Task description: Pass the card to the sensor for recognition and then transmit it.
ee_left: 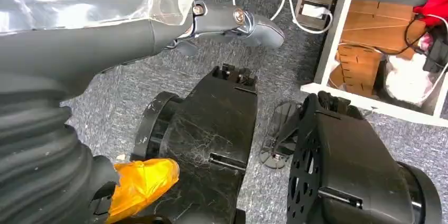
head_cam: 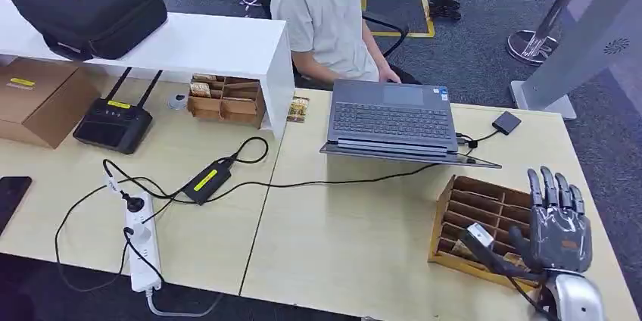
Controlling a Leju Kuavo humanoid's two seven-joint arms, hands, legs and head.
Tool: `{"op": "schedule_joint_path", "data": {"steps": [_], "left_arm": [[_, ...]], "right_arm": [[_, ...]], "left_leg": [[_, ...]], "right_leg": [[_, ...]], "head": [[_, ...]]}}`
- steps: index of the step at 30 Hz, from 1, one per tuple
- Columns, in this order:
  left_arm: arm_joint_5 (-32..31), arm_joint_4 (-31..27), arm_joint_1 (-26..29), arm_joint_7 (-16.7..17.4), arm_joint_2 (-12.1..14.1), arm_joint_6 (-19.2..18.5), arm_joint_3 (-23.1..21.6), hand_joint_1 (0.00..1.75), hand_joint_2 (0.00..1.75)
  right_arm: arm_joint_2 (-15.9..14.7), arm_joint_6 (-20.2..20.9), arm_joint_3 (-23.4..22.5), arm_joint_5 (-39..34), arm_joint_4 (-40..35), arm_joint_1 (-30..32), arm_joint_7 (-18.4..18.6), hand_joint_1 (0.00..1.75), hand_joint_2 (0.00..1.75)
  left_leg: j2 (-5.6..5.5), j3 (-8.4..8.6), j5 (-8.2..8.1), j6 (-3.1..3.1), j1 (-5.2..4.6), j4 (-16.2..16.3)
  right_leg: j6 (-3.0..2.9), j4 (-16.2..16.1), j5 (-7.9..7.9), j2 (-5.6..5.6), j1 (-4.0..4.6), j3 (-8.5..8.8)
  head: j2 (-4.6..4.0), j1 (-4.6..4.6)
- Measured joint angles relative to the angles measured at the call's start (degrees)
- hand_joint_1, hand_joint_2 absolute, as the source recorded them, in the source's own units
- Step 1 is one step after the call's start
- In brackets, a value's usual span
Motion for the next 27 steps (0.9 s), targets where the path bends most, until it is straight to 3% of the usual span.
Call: {"op": "schedule_joint_path", "data": {"steps": [5, 6, 7, 27], "left_arm": [[0.00, 0.02, 0.00, 0.00, -0.02, -0.02, 0.00, 0.00, 1.75], [-0.02, 0.02, 0.00, 0.00, -0.02, -0.02, 0.00, 0.00, 1.75], [-0.02, 0.02, 0.00, 0.00, -0.02, -0.02, 0.00, 0.00, 1.75], [-0.20, 0.39, -0.05, -0.31, -0.20, -0.52, 0.07, 0.00, 1.75]], "right_arm": [[0.00, -0.04, 0.00, 0.00, 0.02, 0.08, 0.00, 0.00, 1.75], [0.00, -0.07, -0.02, 0.00, 0.05, 0.08, 0.00, 1.64, 1.75], [0.00, -0.07, -0.02, 0.00, 0.05, 0.08, 0.00, 1.75, 1.75], [0.02, -0.50, -0.06, -1.33, 0.27, 0.21, -1.25, 1.75, 1.75]], "left_leg": [[0.00, 0.00, 0.00, 0.00, 0.00, 0.00], [0.00, 0.00, 0.00, 0.00, 0.00, 0.00], [0.00, -0.01, 0.00, 0.00, 0.00, 0.00], [0.00, 0.00, 0.00, 0.00, 0.00, 0.00]], "right_leg": [[0.00, 0.00, 0.00, 0.00, 0.00, 0.00], [0.00, 0.00, 0.00, 0.00, 0.00, 0.00], [0.00, 0.00, 0.00, 0.00, 0.00, 0.00], [0.00, 0.00, 0.00, 0.00, 0.00, 0.00]], "head": [[0.00, 0.00], [0.00, 0.00], [0.00, 0.00], [0.00, 0.00]]}}
